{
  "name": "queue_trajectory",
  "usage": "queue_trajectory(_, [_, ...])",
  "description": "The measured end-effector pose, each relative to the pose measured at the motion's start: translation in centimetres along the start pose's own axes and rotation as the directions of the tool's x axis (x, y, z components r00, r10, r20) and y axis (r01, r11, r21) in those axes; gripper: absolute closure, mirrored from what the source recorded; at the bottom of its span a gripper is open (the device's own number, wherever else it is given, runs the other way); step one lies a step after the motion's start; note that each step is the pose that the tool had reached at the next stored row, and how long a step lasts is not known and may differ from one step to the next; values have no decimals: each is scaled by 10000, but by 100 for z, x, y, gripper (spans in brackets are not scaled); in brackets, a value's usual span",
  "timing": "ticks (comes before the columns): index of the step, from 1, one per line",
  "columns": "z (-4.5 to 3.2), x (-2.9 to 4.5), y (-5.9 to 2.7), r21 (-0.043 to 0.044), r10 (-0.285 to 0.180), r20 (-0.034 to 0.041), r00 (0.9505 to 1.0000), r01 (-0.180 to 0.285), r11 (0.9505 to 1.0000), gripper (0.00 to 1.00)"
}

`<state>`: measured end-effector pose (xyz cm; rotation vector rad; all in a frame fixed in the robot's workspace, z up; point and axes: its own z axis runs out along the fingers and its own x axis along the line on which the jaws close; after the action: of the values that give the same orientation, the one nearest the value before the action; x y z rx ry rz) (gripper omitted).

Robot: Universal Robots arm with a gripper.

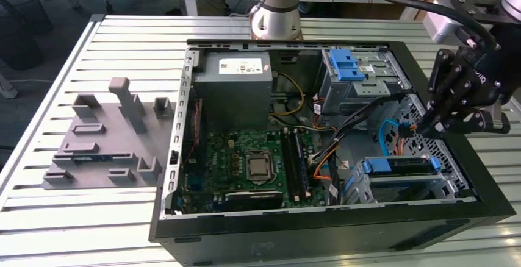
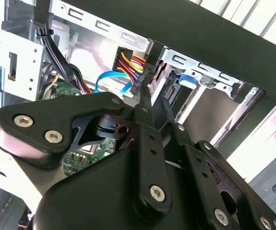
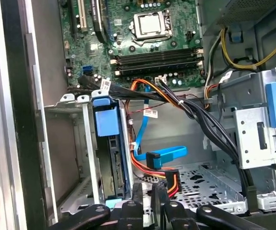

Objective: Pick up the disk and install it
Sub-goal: 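Insert the first disk wire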

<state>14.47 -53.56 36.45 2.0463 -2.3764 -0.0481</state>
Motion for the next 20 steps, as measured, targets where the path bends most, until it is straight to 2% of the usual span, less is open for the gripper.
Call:
queue_trajectory(5, [10,-38,-5,-47,265,-2,9996,-265,9996,74])
queue_trajectory(6, [12,-52,-8,-51,282,-2,9996,-282,9996,74])
queue_trajectory(7, [15,-69,-13,-56,293,-4,9996,-293,9996,67])
queue_trajectory(11, [30,-133,-31,-102,330,-17,9995,-330,9994,67])
queue_trajectory(18, [69,-165,-41,-141,555,-156,9983,-557,9983,67])
queue_trajectory(20, [76,-174,-44,-130,604,-229,9979,-607,9981,67])
